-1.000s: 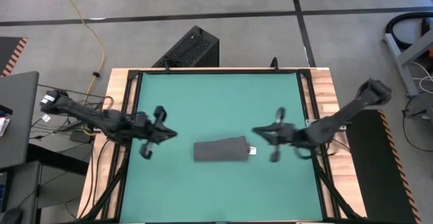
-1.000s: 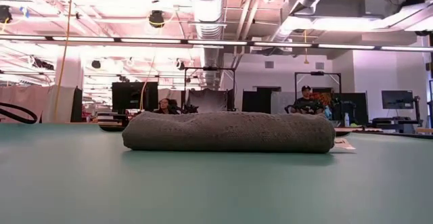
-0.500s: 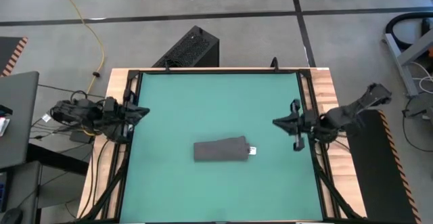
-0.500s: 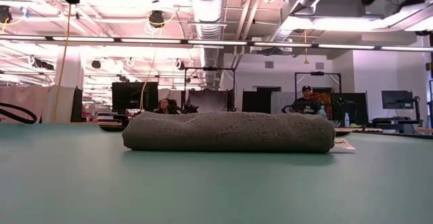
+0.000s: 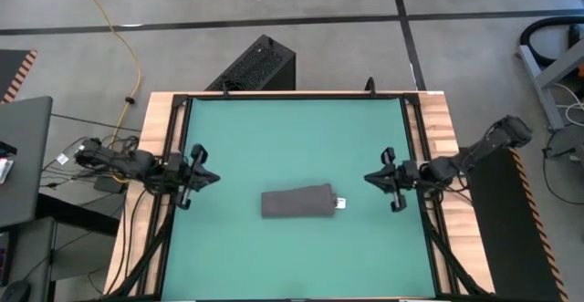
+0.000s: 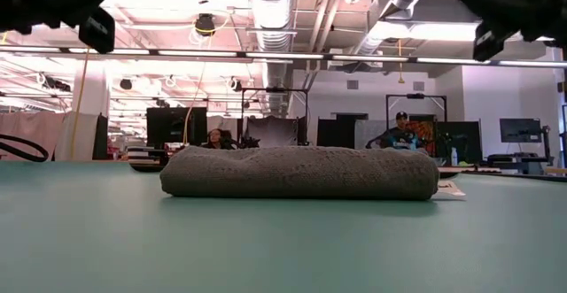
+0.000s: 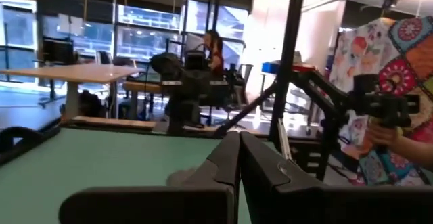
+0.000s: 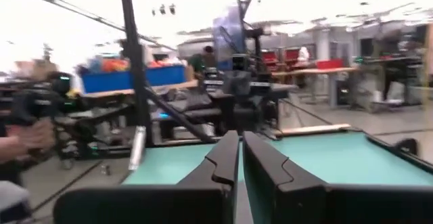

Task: Roll towel into tight, uniform cylinder
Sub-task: Return to Home Position

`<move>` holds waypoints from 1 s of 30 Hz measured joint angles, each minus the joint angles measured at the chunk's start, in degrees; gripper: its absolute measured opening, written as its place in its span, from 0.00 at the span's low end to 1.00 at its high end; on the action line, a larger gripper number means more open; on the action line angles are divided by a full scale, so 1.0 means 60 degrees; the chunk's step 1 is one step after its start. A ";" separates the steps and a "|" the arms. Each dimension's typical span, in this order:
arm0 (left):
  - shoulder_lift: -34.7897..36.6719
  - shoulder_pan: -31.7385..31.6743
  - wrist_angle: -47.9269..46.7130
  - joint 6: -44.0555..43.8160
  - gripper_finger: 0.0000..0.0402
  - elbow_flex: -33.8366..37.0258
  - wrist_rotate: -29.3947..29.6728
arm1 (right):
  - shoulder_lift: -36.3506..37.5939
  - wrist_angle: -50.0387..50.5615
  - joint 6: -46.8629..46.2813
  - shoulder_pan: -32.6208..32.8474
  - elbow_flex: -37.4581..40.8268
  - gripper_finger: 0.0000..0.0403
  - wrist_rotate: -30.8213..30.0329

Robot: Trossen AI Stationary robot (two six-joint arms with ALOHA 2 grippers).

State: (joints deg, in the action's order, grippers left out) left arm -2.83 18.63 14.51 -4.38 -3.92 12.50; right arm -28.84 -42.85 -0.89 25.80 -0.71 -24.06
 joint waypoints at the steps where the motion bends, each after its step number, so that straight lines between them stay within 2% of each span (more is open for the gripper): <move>1: 0.0000 -0.0004 0.0045 -0.0056 0.00 0.0090 -0.0048 | -0.0004 0.0150 -0.0003 -0.0042 0.0003 0.12 0.0003; 9: 0.0022 -0.0004 0.0224 -0.0619 0.00 0.0549 -0.0605 | 0.0000 0.0754 -0.0099 -0.0139 0.0006 0.12 -0.0002; 14: 0.0058 -0.0004 -0.0591 -0.0616 0.00 0.0556 0.0205 | -0.0006 0.1459 0.0047 -0.0142 0.0006 0.12 -0.0121; 16: 0.0058 -0.0007 -0.0713 -0.0573 0.00 0.0556 0.0170 | -0.0019 0.1624 0.0089 -0.0139 0.0006 0.12 -0.0388; 21: 0.0066 -0.0007 -0.0869 -0.0148 0.00 0.0564 -0.1740 | -0.0018 0.1774 0.0121 -0.0202 0.0006 0.12 -0.1233; 23: 0.0110 -0.0010 -0.0980 0.0102 0.00 0.0564 -0.2042 | -0.0022 0.1694 0.0121 -0.0365 0.0006 0.12 -0.1473; 30: 0.0455 -0.0664 -0.1959 0.0336 0.00 0.0574 -0.1004 | -0.0416 0.0900 0.0194 -0.1720 0.0006 0.12 -0.1726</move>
State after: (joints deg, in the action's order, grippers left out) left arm -0.10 14.65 2.75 -2.36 -0.47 6.48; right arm -31.34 -37.45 0.27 15.48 -0.67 -34.41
